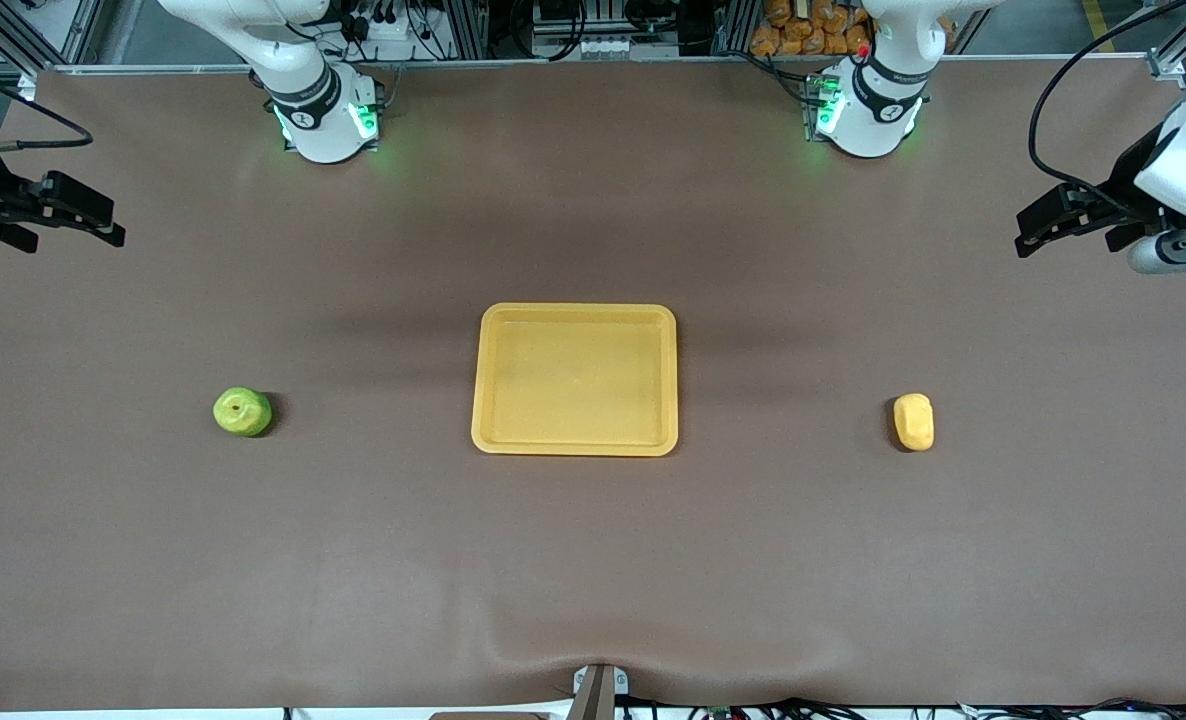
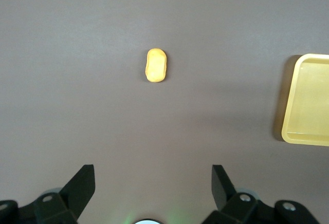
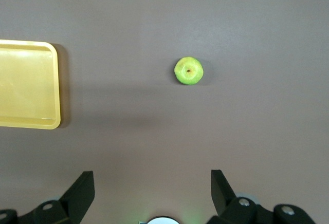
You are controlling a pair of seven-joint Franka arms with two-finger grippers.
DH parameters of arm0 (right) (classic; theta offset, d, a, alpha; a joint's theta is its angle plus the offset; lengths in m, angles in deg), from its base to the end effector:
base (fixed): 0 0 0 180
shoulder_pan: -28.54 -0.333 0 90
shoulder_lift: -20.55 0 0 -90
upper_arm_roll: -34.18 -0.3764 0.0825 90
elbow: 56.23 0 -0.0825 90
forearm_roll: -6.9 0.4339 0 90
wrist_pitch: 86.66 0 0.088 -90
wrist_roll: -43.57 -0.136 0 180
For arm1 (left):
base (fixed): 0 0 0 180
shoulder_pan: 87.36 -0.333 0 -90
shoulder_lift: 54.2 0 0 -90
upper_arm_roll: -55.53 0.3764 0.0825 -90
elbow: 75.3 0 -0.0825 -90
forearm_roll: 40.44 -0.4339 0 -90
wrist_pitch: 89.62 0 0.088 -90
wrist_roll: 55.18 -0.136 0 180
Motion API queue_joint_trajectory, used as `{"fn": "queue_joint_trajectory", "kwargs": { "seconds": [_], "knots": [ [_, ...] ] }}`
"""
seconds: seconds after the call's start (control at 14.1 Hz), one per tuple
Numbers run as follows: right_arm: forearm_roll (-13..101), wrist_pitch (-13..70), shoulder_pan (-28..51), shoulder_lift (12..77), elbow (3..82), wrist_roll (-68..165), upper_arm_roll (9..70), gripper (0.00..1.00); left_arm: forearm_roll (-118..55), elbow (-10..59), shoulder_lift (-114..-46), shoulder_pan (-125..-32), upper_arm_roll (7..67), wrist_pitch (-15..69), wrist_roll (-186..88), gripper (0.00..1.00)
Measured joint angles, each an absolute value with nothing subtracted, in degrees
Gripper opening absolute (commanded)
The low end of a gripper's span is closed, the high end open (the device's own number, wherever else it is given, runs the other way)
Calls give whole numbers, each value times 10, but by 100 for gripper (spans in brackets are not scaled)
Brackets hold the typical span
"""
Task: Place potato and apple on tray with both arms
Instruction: 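Reach the left gripper to the yellow potato while the right gripper nears the apple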
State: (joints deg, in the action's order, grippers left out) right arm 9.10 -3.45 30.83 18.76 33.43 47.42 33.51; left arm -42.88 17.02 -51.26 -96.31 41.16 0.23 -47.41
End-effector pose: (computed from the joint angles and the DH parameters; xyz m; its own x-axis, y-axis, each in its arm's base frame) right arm 0.5778 -0.0106 0.6678 0.9960 0.0434 -0.0784 0.0401 -0.9983 -0.0434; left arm 0.5833 -0.0536 0.6643 0.9991 0.0411 0.0140 0.0418 -0.9977 -0.0539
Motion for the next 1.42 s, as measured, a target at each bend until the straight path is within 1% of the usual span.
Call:
{"fn": "queue_joint_trajectory", "kwargs": {
  "seconds": [0.28,0.57,0.92,1.14,1.42],
  "knots": [
    [85,-6,310,190,334,475,339,100,-429,170,-513,-965,412,2,-474,100],
    [82,-5,311,192,334,475,340,100,-429,170,-519,-965,413,1,-474,100],
    [82,-5,313,199,338,475,340,100,-429,175,-571,-966,414,14,-474,100],
    [82,12,313,202,353,475,340,100,-429,211,-600,-969,414,87,-474,100],
    [82,26,314,204,369,475,340,100,-432,302,-612,-971,414,226,-474,100]
  ]
}}
